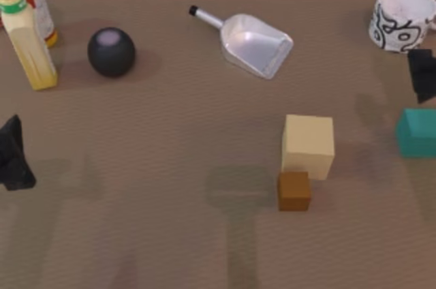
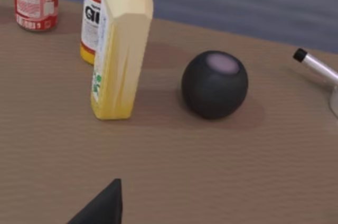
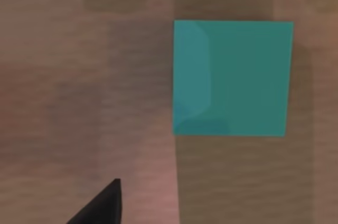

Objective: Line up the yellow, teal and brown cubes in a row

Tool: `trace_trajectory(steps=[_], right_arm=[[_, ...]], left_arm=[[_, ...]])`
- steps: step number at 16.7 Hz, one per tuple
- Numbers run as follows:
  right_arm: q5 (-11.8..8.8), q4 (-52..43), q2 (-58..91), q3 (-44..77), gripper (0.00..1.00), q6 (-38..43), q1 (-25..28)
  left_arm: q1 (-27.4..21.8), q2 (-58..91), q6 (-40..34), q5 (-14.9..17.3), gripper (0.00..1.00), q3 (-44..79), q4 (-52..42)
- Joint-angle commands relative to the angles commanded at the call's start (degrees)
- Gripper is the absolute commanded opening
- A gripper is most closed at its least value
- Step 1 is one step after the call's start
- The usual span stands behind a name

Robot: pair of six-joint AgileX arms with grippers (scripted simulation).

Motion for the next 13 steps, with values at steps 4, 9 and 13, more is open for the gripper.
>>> trace_trajectory(steps=[4,9,13], right_arm=[[-0.1,-6.5,12.8,10.4,1.00,0.7,0.3],[-0.1,-9.3,18.1,15.3,1.00,1.0,0.5],[-0.1,-9.4,18.3,15.4,1.00,1.0,0.2]], left_arm=[[4.8,-14.6,8.8,0.6,1.00,-13.1,9.7],[6.8,-21.6,13.3,1.0,1.00,-18.9,14.6],[6.8,-21.6,13.3,1.0,1.00,-18.9,14.6]])
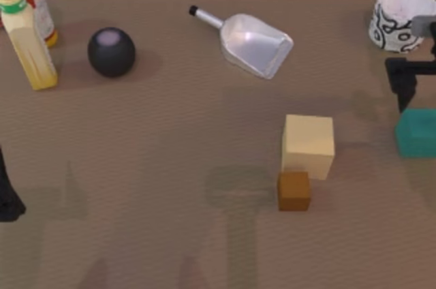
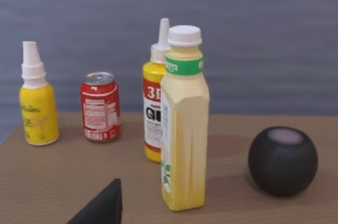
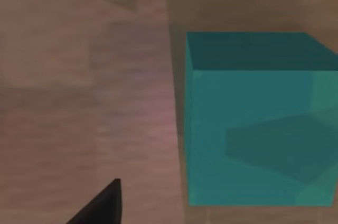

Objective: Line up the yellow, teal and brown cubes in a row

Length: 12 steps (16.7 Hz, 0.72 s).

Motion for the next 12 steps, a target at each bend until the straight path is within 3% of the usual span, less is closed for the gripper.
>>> trace_trajectory(steps=[12], right_arm=[[0.1,17.5,6.9,-10.5,1.00,0.2,0.4]], left_arm=[[0.0,0.0,0.0,0.0,1.00,0.0,0.0]])
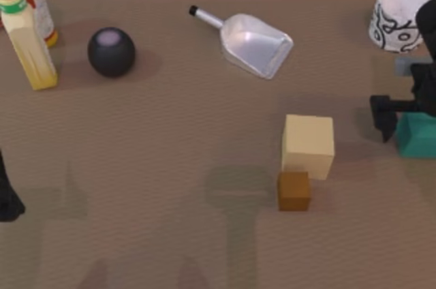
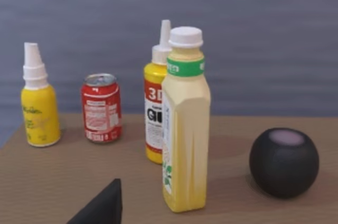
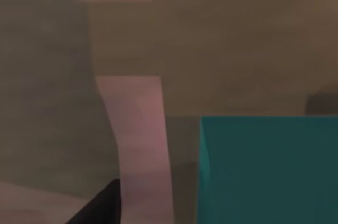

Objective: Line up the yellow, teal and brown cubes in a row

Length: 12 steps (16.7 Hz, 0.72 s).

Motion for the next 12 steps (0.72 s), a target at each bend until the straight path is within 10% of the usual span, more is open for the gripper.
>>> trace_trajectory(steps=[2,12], right_arm=[[0.0,0.0,0.0,0.0,1.00,0.0,0.0],[0.0,0.0,0.0,0.0,0.25,0.0,0.0]], left_arm=[[0.0,0.0,0.0,0.0,1.00,0.0,0.0],[0.0,0.0,0.0,0.0,1.00,0.0,0.0]])
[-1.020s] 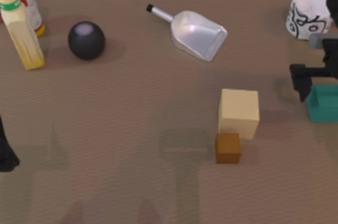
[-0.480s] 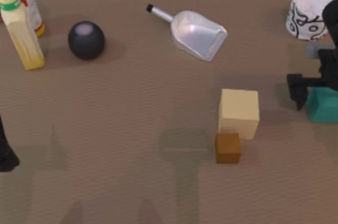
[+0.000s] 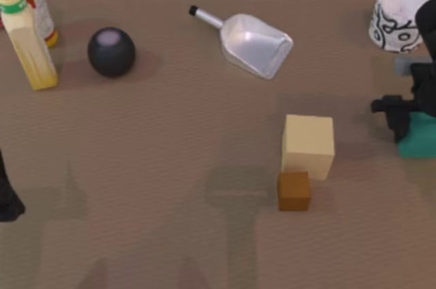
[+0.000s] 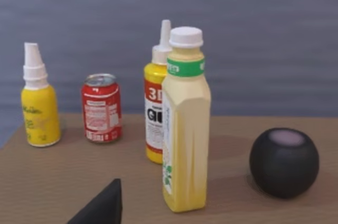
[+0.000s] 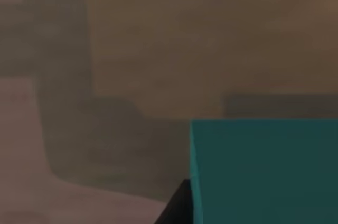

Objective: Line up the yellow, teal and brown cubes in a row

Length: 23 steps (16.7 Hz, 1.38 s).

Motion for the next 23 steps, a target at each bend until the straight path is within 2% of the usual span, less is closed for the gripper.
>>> trace_trajectory(steps=[3,4,13,20,23], right_arm=[[0.0,0.0,0.0,0.0,0.02,0.0,0.0],[0.0,0.0,0.0,0.0,0.00,0.0,0.0],[0.1,-0.6,-1.3,0.5,0.00,0.0,-0.1],[0.1,-12.6,-5.9,7.4,0.00,-0.1,0.3],[0.1,-14.0,-6.8,8.4,0.00,-0.1,0.4]], left_arm=[[0.0,0.0,0.0,0.0,1.00,0.0,0.0],[0.0,0.0,0.0,0.0,1.00,0.0,0.0],[0.0,0.0,0.0,0.0,1.00,0.0,0.0],[0.0,0.0,0.0,0.0,1.00,0.0,0.0],[0.0,0.0,0.0,0.0,1.00,0.0,0.0]])
